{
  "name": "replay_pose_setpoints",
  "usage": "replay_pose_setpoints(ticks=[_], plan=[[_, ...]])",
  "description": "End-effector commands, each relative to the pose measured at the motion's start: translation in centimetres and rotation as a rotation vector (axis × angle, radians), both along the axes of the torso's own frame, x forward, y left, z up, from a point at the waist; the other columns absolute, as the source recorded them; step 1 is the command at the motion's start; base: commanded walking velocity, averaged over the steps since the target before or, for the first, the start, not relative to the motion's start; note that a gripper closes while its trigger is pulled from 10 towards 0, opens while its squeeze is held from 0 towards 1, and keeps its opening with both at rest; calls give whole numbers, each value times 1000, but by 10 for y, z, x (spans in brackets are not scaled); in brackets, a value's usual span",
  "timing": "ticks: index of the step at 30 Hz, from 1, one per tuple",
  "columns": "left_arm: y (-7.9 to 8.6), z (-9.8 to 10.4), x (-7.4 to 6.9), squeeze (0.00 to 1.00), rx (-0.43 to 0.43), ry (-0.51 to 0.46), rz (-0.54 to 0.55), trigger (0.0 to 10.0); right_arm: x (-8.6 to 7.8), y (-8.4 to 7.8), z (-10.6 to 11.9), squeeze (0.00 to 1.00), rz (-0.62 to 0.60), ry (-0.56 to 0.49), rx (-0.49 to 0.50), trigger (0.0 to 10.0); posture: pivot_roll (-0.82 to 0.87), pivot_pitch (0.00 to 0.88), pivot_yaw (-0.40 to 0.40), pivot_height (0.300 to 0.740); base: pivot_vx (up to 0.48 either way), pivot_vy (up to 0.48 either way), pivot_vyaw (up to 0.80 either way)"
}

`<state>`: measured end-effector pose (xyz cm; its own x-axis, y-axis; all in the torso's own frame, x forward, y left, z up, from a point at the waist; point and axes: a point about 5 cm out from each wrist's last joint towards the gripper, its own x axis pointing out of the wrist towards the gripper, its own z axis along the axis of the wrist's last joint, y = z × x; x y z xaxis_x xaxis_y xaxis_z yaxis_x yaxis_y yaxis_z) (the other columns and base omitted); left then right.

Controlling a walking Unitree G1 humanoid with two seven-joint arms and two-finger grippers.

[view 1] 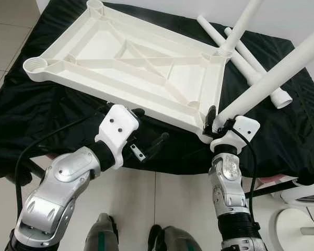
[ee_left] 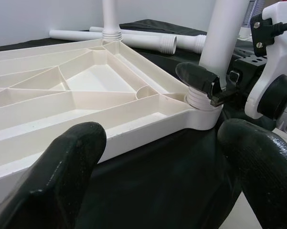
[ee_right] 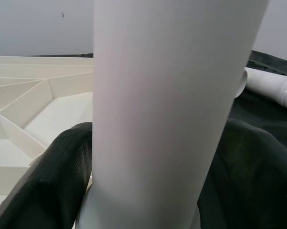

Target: Building children table

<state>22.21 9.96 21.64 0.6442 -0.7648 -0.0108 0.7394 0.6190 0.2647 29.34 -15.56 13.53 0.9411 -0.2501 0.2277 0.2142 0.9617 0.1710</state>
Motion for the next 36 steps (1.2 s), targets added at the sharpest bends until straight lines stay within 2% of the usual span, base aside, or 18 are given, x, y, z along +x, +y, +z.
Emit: replay_pose_setpoints(ticks=[1, 3, 4, 8, 20, 21, 22, 29, 36], plan=[[-2, -1, 0, 0, -13, 0, 13, 10000, -7, -7, -28, 537, -13, 129, 8, 10000, 153, 165, -124, 740, 0, 0, 0], [-2, -1, 0, 0, -13, 0, 13, 10000, -6, -7, -27, 537, -6, 123, 2, 10000, 153, 165, -124, 740, 0, 0, 0], [-2, -1, 1, 0, -15, 0, 13, 10000, -4, -6, -23, 0, 47, 100, -16, 10000, 149, 166, -125, 740, 0, 0, 0], [-3, -1, 1, 0, -18, -1, 14, 10000, 2, -7, -15, 0, 154, 61, -54, 10000, 146, 165, -128, 740, 0, 0, 0], [-3, -1, 2, 0, -24, -2, 18, 10000, 8, -12, -3, 0, 278, 4, -131, 10000, 142, 166, -132, 740, 0, 0, 0], [-4, -1, 2, 0, -26, -3, 18, 10000, 8, -11, -1, 0, 309, -15, -147, 4627, 140, 166, -131, 740, 0, 0, 0], [-4, -1, 2, 0, -26, -3, 19, 10000, 8, -10, 1, 0, 331, -29, -158, 0, 140, 166, -131, 740, 0, 0, 0], [-4, -1, 2, 0, -29, -3, 21, 10000, 16, -18, 10, 0, 372, -54, -143, 0, 140, 165, -138, 740, 0, 0, 0], [-3, -1, 2, 0, -30, -4, 29, 10000, 21, -20, 10, 0, 397, -51, -128, 0, 141, 160, -141, 740, 0, 0, 0]])
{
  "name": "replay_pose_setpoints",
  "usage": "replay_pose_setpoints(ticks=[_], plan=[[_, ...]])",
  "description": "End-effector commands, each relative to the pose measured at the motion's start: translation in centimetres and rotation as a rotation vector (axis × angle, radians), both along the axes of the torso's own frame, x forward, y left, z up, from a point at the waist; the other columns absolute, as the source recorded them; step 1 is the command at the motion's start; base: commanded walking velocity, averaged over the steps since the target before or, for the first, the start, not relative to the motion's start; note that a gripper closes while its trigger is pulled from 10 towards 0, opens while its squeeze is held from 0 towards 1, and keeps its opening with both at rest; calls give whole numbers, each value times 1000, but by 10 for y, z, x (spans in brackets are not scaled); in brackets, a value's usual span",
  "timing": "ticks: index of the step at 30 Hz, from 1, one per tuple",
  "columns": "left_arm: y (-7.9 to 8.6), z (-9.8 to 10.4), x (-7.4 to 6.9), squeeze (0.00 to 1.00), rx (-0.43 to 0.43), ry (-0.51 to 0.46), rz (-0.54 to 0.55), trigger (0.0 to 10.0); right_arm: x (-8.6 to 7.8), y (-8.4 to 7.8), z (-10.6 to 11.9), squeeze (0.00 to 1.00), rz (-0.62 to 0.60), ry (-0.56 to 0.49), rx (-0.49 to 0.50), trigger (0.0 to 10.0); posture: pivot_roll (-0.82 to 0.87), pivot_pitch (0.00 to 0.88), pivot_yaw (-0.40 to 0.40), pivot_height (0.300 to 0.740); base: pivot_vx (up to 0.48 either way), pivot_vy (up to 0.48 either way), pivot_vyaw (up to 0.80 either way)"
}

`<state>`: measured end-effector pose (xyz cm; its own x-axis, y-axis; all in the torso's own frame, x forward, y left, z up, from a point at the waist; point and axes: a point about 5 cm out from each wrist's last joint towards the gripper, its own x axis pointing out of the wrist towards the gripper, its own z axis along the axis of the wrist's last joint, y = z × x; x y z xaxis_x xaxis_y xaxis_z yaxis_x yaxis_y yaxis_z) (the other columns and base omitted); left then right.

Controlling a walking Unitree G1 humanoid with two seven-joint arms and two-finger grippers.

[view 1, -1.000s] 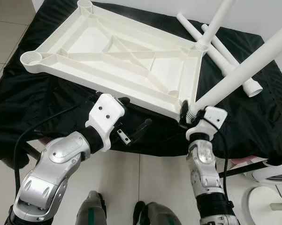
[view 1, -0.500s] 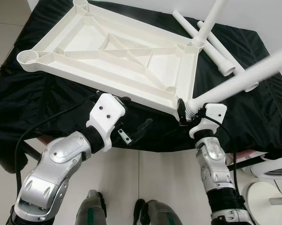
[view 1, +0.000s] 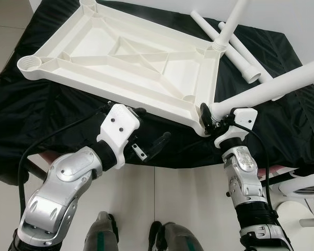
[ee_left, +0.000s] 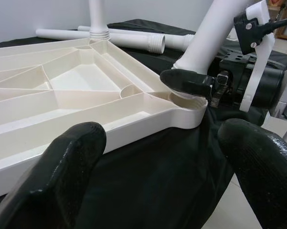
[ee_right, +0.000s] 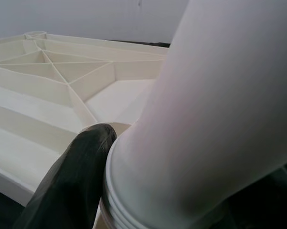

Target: Building children table

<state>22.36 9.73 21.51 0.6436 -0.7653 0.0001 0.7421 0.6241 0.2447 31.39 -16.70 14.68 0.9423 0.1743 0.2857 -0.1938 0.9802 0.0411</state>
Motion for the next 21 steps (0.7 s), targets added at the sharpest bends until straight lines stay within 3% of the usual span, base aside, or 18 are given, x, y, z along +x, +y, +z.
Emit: replay_pose_setpoints(ticks=[1, 5, 6, 11, 12, 13, 14, 21], plan=[[-1, 0, 1, 0, -9, -13, 29, 10000, 0, -8, -1, 0, -10, 5, 4, 0, 141, 160, -141, 740, 0, 0, 0], [-1, 0, 1, 0, -7, -16, 33, 10000, 8, -11, 5, 0, 18, -1, -23, 0, 141, 153, -141, 740, 0, 0, 0], [0, 0, 3, 0, -1, -21, 43, 10000, 12, -14, 8, 0, 24, 2, -61, 10000, 139, 150, -141, 740, 0, 0, 0], [1, 2, 7, 0, -4, -28, 62, 10000, 15, -18, 10, 0, 30, 4, -81, 10000, 134, 140, -144, 740, 0, 0, 0], [2, 5, 11, 157, -30, -32, 84, 10000, 17, -20, 11, 0, 36, 8, -80, 10000, 133, 138, -145, 740, 0, 0, 0], [2, 5, 11, 157, -30, -32, 84, 10000, 17, -20, 11, 0, 36, 8, -80, 10000, 133, 138, -145, 740, 0, 0, 0], [3, 5, 14, 1000, -59, -15, 94, 10000, 18, -20, 11, 0, 39, 11, -80, 10000, 132, 131, -145, 740, 0, 0, 0], [4, 14, 21, 1000, -92, -42, 75, 10000, 23, -17, 12, 0, 77, 30, -101, 10000, 133, 116, -147, 740, 0, 0, 0]])
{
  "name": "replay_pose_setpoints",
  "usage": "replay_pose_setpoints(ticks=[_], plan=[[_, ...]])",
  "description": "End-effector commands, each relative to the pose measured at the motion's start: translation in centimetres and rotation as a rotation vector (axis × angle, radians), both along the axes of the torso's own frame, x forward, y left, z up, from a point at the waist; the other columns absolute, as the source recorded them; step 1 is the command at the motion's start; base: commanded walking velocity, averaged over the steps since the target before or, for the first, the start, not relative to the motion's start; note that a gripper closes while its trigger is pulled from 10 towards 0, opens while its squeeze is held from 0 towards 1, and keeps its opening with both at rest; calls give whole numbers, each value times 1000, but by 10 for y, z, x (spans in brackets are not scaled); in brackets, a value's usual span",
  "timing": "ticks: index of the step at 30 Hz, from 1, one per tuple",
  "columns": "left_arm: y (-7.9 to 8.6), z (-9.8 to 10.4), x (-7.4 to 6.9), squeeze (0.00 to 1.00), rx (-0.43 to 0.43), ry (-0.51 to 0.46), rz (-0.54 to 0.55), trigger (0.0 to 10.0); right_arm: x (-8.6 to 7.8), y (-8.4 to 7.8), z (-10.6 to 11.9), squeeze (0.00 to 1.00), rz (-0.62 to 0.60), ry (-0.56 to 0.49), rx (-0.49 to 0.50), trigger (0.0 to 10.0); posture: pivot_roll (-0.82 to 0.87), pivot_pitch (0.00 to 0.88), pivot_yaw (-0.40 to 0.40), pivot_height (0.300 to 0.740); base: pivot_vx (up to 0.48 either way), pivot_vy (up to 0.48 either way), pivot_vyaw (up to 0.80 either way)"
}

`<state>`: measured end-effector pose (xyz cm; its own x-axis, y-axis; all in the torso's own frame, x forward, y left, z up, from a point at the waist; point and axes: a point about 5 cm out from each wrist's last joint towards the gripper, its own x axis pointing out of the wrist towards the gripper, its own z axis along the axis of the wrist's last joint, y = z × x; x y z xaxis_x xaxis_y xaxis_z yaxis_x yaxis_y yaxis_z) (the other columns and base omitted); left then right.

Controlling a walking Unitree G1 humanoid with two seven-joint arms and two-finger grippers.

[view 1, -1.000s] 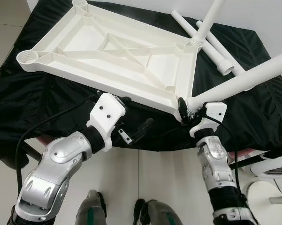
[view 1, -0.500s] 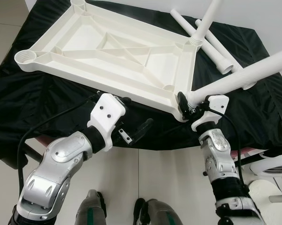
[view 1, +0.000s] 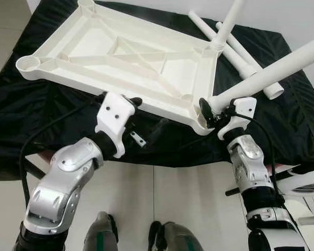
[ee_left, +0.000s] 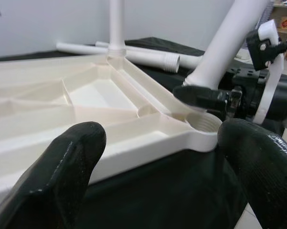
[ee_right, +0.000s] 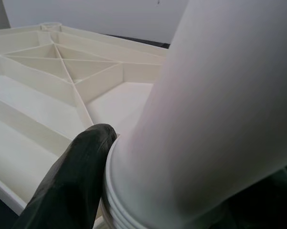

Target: Building children table

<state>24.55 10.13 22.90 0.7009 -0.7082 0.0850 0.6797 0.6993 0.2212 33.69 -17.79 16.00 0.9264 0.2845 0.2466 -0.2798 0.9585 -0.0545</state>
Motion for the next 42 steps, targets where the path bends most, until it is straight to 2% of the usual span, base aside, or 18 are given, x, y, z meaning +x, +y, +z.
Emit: replay_pose_setpoints(ticks=[1, 5, 6, 7, 8, 13, 15, 16, 17, 20, 23, 25, 26, 28, 30, 42], plan=[[-1, 2, 3, 1000, 8, -22, 0, 10000, 2, -6, 0, 0, 3, 15, -13, 10000, 134, 115, -148, 740, 0, 0, 0], [-6, 14, 18, 1000, 48, -98, 8, 10000, 9, -5, 5, 0, 32, 44, -40, 10000, 134, 104, -150, 740, 0, 0, 0], [-6, 14, 18, 1000, 48, -98, 8, 10000, 9, -5, 5, 0, 32, 44, -40, 10000, 134, 104, -150, 740, 0, 0, 0], [-10, 23, 24, 278, 46, -135, -3, 10000, 13, -6, 10, 0, 35, 49, -61, 10000, 131, 103, -150, 740, 0, 0, 0], [-16, 32, 29, 0, 46, -172, -23, 10000, 17, -7, 14, 0, 41, 57, -77, 10000, 130, 103, -151, 740, 0, 0, 0], [-22, 40, 33, 0, 45, -202, -42, 10000, 20, -8, 18, 0, 43, 60, -86, 10000, 127, 102, -150, 740, 0, 0, 0], [-34, 53, 38, 0, 24, -240, -88, 10000, 22, -9, 21, 0, 65, 75, -96, 10000, 125, 103, -146, 740, 0, 0, 0], [-34, 53, 38, 0, 24, -240, -88, 10000, 22, -9, 21, 0, 65, 75, -96, 10000, 125, 103, -146, 740, 0, 0, 0], [-42, 57, 39, 0, 12, -249, -113, 10000, 22, -8, 22, 0, 78, 77, -103, 10000, 124, 104, -146, 740, 0, 0, 0], [-49, 60, 40, 0, 3, -256, -135, 10000, 22, -6, 22, 0, 94, 81, -109, 10000, 123, 104, -143, 740, 0, 0, 0], [-65, 66, 43, 0, -11, -266, -174, 10000, 22, 0, 20, 0, 135, 88, -140, 10000, 123, 104, -142, 740, 0, 0, 0], [-65, 66, 43, 0, -11, -266, -174, 10000, 22, 0, 20, 0, 135, 88, -140, 10000, 123, 104, -142, 740, 0, 0, 0], [-76, 68, 45, 0, -8, -274, -199, 10000, 22, 5, 20, 0, 178, 100, -157, 10000, 122, 103, -141, 740, 0, 0, 0], [-79, 68, 46, 0, -5, -275, -211, 10000, 22, 6, 20, 0, 194, 103, -164, 10000, 122, 103, -141, 740, 0, 0, 0], [-90, 71, 49, 0, 9, -275, -230, 10000, 23, 10, 22, 0, 224, 103, -184, 10000, 125, 103, -142, 740, 0, 0, 0], [-114, 79, 64, 0, 77, -244, -223, 10000, 22, 19, 24, 0, 311, 115, -250, 10000, 121, 104, -139, 740, 0, 0, 0]])
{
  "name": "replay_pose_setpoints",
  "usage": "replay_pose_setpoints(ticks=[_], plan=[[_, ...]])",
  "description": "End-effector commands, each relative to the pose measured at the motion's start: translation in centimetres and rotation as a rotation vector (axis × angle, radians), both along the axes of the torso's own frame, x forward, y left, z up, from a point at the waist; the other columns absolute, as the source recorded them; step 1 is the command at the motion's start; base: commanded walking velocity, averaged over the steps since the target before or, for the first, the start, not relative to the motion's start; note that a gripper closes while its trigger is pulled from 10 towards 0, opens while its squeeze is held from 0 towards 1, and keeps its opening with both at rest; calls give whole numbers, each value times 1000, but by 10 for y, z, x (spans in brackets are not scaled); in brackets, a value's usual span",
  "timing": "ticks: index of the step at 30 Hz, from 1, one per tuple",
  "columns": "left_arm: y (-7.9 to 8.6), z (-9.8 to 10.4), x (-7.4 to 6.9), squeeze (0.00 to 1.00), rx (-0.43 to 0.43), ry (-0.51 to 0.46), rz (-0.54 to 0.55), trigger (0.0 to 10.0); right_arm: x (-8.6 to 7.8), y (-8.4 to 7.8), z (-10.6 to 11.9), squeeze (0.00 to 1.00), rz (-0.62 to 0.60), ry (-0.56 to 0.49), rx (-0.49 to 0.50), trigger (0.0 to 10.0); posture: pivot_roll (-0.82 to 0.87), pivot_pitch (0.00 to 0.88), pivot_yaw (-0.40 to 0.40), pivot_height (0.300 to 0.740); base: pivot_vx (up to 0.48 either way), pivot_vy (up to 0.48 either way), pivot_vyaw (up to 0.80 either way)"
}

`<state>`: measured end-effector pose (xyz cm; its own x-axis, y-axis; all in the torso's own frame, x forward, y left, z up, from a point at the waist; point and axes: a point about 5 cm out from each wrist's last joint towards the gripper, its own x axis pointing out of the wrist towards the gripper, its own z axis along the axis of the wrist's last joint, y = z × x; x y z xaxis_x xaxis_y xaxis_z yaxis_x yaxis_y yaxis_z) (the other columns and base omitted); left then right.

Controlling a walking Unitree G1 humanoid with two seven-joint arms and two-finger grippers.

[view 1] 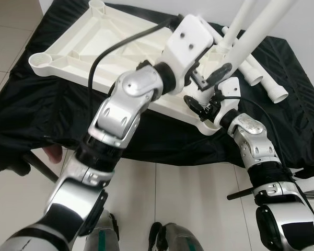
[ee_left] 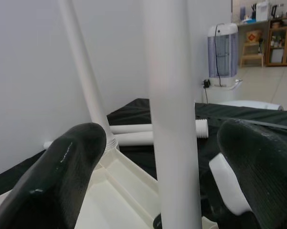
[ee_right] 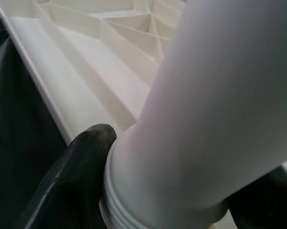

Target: Building children table

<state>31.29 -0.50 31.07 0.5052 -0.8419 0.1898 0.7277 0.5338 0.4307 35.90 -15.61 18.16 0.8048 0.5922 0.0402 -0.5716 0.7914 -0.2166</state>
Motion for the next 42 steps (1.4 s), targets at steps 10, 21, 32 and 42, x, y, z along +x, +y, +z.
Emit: replay_pose_setpoints(ticks=[10, 21, 32, 42], plan=[[-32, 5, 2, 0, 68, 33, -37, 10000, -2, 2, 3, 0, 71, -20, -91, 10000, 126, 105, -130, 740, 0, 0, 0], [-42, 8, 5, 0, 92, 51, -36, 10000, -2, 6, 4, 0, 95, -32, -116, 10000, 126, 102, -127, 740, 0, 0, 0], [-51, 6, 11, 0, 136, 124, -43, 0, -3, 7, 3, 0, 101, -51, -151, 10000, 123, 96, -120, 740, 0, 0, 0], [-52, 3, 11, 0, 141, 148, -64, 0, -4, 4, 2, 0, 83, -67, -153, 10000, 119, 90, -108, 740, 0, 0, 0]])
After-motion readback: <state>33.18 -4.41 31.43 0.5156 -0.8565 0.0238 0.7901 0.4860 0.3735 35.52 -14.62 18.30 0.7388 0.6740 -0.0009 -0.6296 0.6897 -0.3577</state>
